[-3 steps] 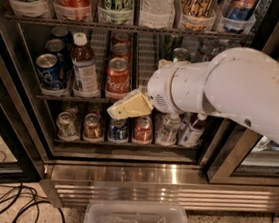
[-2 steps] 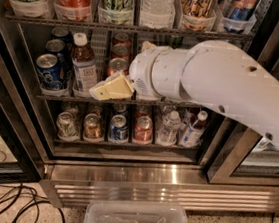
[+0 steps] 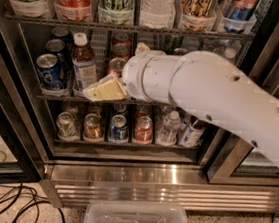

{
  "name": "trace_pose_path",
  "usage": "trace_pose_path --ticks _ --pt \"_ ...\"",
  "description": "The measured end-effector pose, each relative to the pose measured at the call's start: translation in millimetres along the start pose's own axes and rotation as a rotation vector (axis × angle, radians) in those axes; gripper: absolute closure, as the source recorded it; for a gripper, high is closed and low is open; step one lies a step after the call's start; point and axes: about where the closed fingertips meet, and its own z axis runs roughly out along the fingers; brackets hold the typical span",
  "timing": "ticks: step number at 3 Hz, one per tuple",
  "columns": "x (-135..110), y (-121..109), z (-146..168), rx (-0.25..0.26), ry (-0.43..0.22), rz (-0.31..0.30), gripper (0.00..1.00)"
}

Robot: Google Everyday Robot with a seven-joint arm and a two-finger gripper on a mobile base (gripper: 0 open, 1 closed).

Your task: Pick blue plastic bottle from middle shelf of fridge

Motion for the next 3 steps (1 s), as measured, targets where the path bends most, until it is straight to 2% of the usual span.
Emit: trace_pose_path --ticks 1,3 --pt "1 41 17 0.021 -0.031 -0.002 0.00" --pt "53 77 -20 0.192 -0.063 0.122 0.00"
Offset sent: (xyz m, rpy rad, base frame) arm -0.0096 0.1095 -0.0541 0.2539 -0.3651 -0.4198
